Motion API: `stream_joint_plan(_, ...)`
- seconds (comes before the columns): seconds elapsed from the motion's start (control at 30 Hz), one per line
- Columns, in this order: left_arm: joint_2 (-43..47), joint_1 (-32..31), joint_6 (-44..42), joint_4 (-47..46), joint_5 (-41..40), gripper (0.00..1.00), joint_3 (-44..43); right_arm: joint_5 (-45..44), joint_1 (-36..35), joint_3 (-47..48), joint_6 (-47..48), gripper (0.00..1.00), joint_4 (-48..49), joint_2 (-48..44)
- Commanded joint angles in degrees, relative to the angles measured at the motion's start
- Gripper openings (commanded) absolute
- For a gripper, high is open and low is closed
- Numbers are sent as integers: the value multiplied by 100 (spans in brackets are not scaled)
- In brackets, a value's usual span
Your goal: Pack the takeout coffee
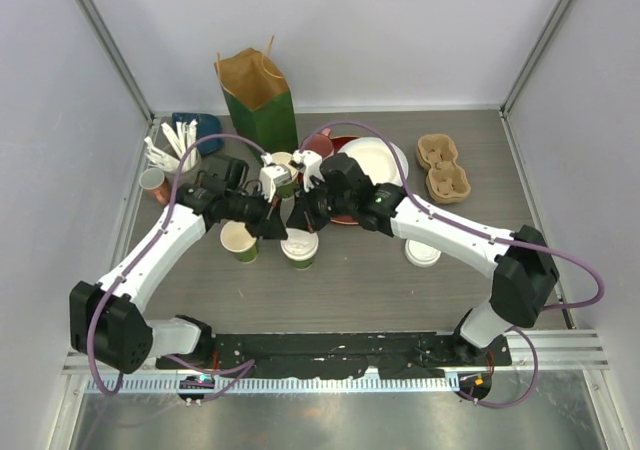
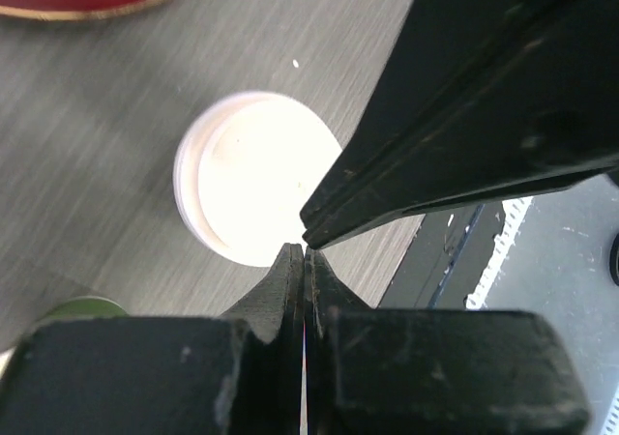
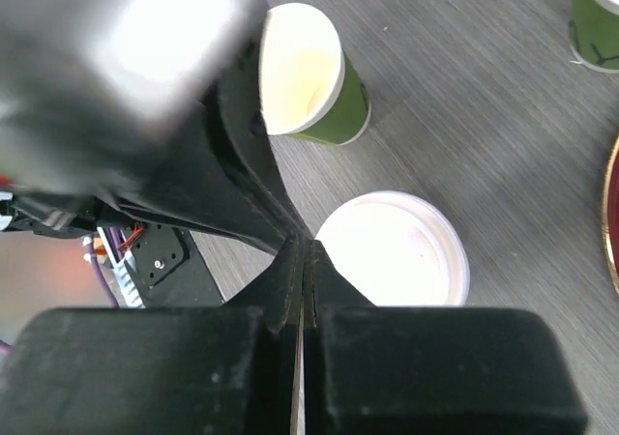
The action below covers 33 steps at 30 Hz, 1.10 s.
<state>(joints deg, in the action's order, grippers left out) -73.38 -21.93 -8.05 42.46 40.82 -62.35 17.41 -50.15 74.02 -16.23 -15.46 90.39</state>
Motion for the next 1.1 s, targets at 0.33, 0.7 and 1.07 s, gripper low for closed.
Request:
stream_joint_plan(0.33,-976,14,-258,-291,-259,0,724,-18,243,-1575,-486,1,843,49)
stream_joint_plan(0.7,-176,22,-197,-80,-48,0,100,307,111,-494,-302,1,159,-214)
stream_joint_plan(1.07,-167,22,-82,-124,-100,0,74,-827,585,-685,58,1,-326,-1068)
